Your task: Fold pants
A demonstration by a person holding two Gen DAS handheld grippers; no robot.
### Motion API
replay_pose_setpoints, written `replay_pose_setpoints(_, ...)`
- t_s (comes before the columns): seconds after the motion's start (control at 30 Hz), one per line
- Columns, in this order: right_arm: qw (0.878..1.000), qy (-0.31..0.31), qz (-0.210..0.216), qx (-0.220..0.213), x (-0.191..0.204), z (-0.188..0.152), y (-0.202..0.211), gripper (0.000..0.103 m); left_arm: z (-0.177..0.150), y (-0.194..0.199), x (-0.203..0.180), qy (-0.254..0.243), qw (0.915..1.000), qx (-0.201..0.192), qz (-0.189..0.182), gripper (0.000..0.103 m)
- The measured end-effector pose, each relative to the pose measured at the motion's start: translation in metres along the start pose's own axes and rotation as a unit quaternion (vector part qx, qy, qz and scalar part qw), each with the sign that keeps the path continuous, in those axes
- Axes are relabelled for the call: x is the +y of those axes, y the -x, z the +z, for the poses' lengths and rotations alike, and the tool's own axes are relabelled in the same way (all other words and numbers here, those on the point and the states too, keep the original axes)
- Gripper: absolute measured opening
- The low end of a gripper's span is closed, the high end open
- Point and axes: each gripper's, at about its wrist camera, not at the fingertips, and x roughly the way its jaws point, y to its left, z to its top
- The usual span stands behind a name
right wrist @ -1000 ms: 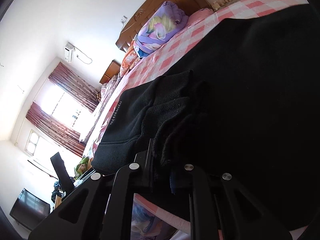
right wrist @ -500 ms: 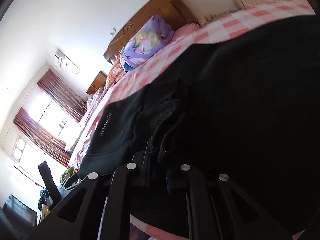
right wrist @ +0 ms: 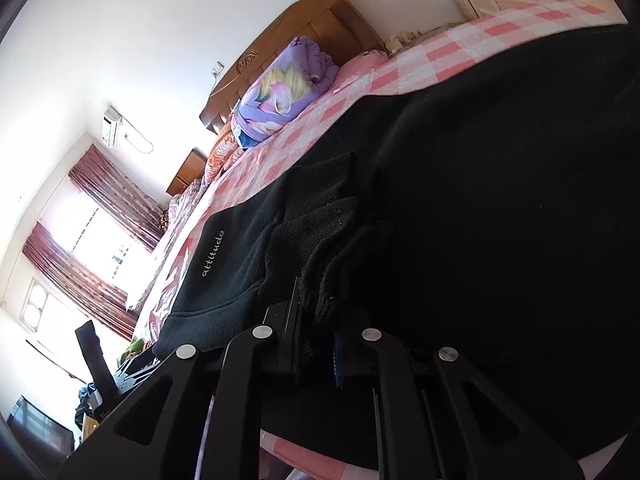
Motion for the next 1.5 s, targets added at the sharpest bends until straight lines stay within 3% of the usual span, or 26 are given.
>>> replay_pose_setpoints(0.03, 1.0, 0.001, 0.0, 0.002, 0.001, 0.001, 0.003, 0.013, -0.002, 0.003, 0.001, -0.008, 0.9999, 0.002, -0.007, 0.101)
replay_pose_setpoints(0.1, 1.0, 0.011, -0.013, 0.0, 0.005, 0.003, 0.011, 0.031, -0.006, 0.01, 0.006, -0.02, 0.9995, 0.005, -0.025, 0.101)
replay_pose_setpoints(0.17, 0.999, 0.019, -0.023, -0.02, 0.008, 0.004, 0.029, 0.067, -0.01, 0.02, 0.017, -0.031, 0.9975, 0.017, -0.061, 0.101)
replay_pose_setpoints(0.23, 0.993, 0.052, -0.075, -0.069, 0.019, 0.005, 0.052, 0.076, -0.011, 0.035, 0.029, -0.031, 0.9954, 0.015, -0.09, 0.101)
replay_pose_setpoints(0.37, 0.976, 0.17, -0.103, -0.091, 0.066, 0.014, 0.049, 0.076, 0.03, 0.065, 0.051, 0.022, 0.9938, -0.044, -0.1, 0.101)
replay_pose_setpoints(0.47, 0.954, 0.267, -0.122, -0.067, 0.113, 0.013, 0.012, 0.076, 0.076, 0.064, 0.035, 0.047, 0.9867, -0.078, -0.134, 0.101)
replay_pose_setpoints(0.6, 0.929, 0.342, -0.14, -0.012, 0.135, -0.009, -0.031, 0.076, 0.103, 0.019, -0.029, -0.008, 0.9868, -0.037, -0.158, 0.101)
replay_pose_setpoints(0.7, 0.908, 0.379, -0.176, 0.025, 0.118, -0.033, -0.043, 0.076, 0.084, -0.024, -0.062, -0.04, 0.987, 0.012, -0.155, 0.101)
replay_pose_setpoints(0.73, 0.906, 0.381, -0.18, 0.034, 0.109, -0.038, -0.045, 0.076, 0.075, -0.038, -0.067, -0.05, 0.9877, 0.026, -0.146, 0.101)
replay_pose_setpoints(0.77, 0.91, 0.377, -0.168, 0.029, 0.101, -0.04, -0.042, 0.078, 0.063, -0.048, -0.069, -0.061, 0.9895, 0.032, -0.127, 0.102)
replay_pose_setpoints(0.83, 0.918, 0.363, -0.156, 0.026, 0.089, -0.04, -0.033, 0.081, 0.056, -0.052, -0.065, -0.06, 0.9892, 0.019, -0.133, 0.102)
replay_pose_setpoints(0.93, 0.926, 0.346, -0.147, 0.028, 0.08, -0.039, -0.028, 0.086, 0.067, -0.042, -0.057, -0.044, 0.9901, 0.053, -0.123, 0.101)
replay_pose_setpoints(1.07, 0.928, 0.342, -0.15, 0.019, 0.082, -0.042, -0.027, 0.086, 0.111, 0.015, -0.062, -0.034, 0.9852, -0.014, -0.167, 0.101)
replay_pose_setpoints(1.17, 0.928, 0.34, -0.148, 0.017, 0.084, -0.041, -0.028, 0.086, 0.138, 0.017, -0.09, -0.071, 0.9848, -0.042, -0.153, 0.101)
replay_pose_setpoints(1.33, 0.929, 0.343, -0.138, 0.012, 0.082, -0.043, -0.026, 0.086, 0.134, -0.076, -0.119, -0.09, 0.9875, 0.062, -0.114, 0.101)
replay_pose_setpoints(1.5, 0.931, 0.345, -0.12, 0.008, 0.077, -0.042, -0.022, 0.086, 0.128, -0.094, -0.114, -0.074, 0.9874, 0.076, -0.118, 0.102)
